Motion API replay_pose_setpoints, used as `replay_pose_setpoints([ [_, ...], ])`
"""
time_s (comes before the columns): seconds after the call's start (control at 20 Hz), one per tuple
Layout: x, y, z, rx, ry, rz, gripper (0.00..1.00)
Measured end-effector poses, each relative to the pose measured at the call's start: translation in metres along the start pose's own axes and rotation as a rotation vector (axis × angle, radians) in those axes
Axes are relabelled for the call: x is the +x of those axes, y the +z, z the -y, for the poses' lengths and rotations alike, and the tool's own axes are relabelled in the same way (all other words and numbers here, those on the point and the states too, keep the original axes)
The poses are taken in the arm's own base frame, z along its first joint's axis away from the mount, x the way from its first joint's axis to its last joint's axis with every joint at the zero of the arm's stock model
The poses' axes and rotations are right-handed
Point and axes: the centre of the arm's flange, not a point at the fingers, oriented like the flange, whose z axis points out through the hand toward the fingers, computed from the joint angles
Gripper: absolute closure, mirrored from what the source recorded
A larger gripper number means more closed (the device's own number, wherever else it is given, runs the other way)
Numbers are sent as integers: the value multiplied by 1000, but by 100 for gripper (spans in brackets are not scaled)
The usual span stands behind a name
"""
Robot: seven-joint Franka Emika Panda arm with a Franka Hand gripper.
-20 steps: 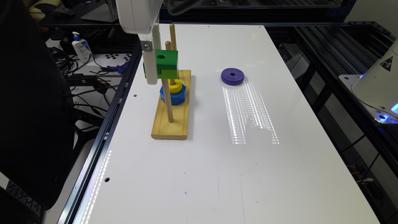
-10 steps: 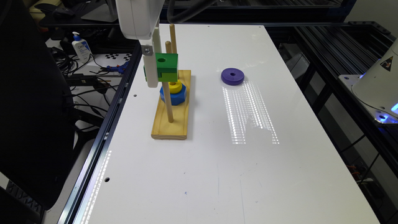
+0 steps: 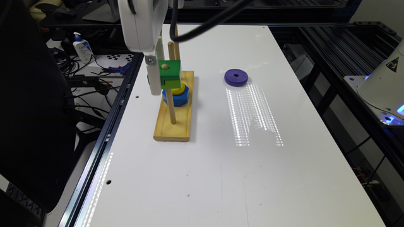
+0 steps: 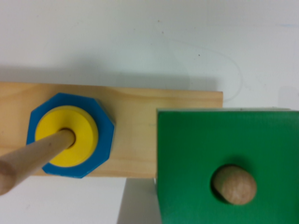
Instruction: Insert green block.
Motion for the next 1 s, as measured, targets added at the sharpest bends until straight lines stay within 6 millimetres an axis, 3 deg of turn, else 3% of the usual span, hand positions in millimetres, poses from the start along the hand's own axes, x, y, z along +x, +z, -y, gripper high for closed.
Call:
replay_pose_setpoints([
  [1.0,-2,16,-2,-10,-2,9,100],
])
